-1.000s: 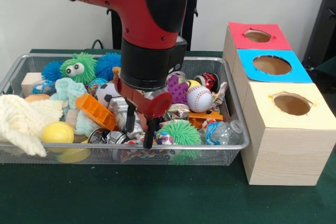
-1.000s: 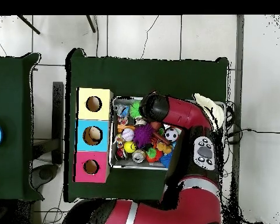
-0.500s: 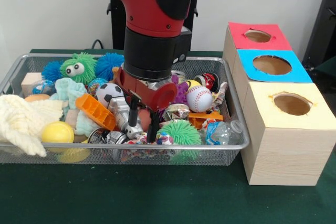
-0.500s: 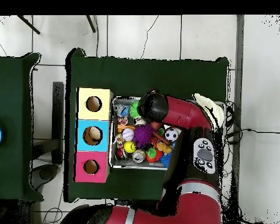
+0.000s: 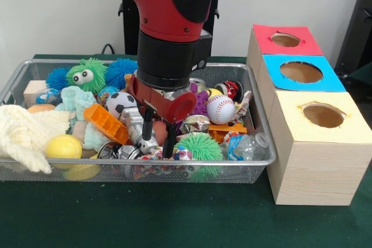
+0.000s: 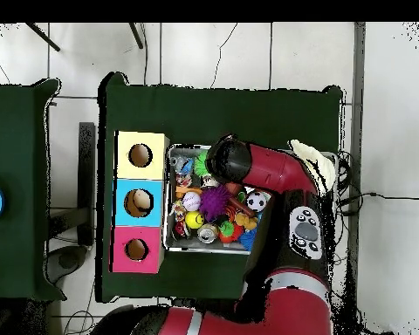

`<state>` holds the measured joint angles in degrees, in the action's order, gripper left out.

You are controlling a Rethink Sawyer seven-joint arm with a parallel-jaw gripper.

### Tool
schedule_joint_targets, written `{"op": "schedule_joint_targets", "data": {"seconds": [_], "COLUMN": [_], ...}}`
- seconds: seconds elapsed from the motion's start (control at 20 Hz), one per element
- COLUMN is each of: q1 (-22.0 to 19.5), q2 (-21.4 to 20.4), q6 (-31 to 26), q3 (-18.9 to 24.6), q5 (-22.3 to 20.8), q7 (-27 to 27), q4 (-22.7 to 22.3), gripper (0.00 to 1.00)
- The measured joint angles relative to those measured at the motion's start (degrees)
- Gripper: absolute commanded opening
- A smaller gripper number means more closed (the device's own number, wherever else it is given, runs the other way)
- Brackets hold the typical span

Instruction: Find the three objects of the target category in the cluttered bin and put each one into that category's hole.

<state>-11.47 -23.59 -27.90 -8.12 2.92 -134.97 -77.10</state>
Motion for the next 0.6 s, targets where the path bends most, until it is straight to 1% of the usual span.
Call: {"op": "schedule_joint_targets", "data": {"seconds": [0.3, 0.6], "q1": [0.0, -0.1], "q2": [0.0, 0.0], "q6": [0.0, 0.0], "q3": [0.0, 0.0], "q5": [-2.3, -4.4], "q7": [0.0, 0.0], "q4": [-0.4, -2.1], "gripper": [1.0, 1.0]}}
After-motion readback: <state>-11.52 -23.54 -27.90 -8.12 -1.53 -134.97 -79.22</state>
